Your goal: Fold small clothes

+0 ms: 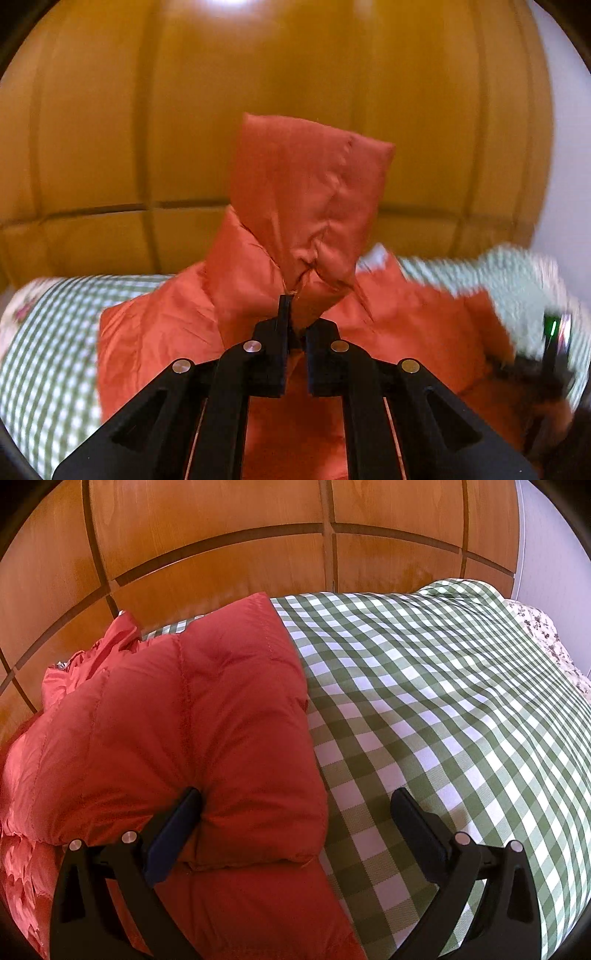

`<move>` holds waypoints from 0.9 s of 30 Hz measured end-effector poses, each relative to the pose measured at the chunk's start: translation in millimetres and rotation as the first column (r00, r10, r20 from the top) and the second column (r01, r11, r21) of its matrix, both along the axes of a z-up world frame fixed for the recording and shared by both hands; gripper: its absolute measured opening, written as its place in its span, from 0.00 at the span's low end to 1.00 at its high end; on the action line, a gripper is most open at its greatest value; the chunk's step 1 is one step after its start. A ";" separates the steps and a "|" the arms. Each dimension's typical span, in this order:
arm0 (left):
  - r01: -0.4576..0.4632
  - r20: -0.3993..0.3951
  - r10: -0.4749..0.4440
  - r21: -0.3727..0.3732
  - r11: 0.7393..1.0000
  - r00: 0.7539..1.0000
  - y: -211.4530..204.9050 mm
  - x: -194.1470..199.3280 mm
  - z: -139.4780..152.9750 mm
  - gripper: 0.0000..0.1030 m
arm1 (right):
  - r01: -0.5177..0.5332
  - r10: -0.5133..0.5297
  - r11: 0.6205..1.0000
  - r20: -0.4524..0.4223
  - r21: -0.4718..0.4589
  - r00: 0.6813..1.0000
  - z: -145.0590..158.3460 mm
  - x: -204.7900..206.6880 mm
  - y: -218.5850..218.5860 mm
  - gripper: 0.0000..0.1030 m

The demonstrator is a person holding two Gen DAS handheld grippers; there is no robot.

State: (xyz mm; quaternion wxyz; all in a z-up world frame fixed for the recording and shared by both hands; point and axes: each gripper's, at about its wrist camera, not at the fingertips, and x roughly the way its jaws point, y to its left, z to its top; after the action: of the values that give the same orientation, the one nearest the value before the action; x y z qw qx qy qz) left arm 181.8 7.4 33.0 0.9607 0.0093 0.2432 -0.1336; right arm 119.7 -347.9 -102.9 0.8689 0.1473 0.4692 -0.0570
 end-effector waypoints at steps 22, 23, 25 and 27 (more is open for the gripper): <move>0.194 -0.177 -0.177 0.083 0.977 0.968 -23.0 -44.3 -63.9 0.86 | -0.016 0.033 0.990 0.121 -0.139 0.992 43.1 -9.5 23.3 0.98; 0.181 -0.205 -0.159 0.095 0.979 0.966 -12.2 -47.8 -70.9 0.86 | -0.033 0.053 0.991 0.157 -0.130 0.986 53.5 -10.4 29.6 0.98; 0.150 -0.254 -0.115 0.123 0.981 0.960 5.1 -50.9 -86.4 0.81 | -0.093 0.109 0.992 0.225 -0.084 0.968 77.2 -6.7 47.7 0.98; 0.117 -0.286 -0.080 0.114 0.987 0.955 21.4 -48.8 -94.6 0.77 | -0.176 0.186 0.983 0.250 -0.059 0.950 96.3 7.7 76.2 0.98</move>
State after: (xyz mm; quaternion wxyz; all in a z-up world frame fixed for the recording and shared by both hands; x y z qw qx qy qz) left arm 133.0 28.8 -61.6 0.9060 0.0649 0.3843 -0.1650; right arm 127.4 -271.7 -6.6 0.9260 0.0940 0.3642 0.0337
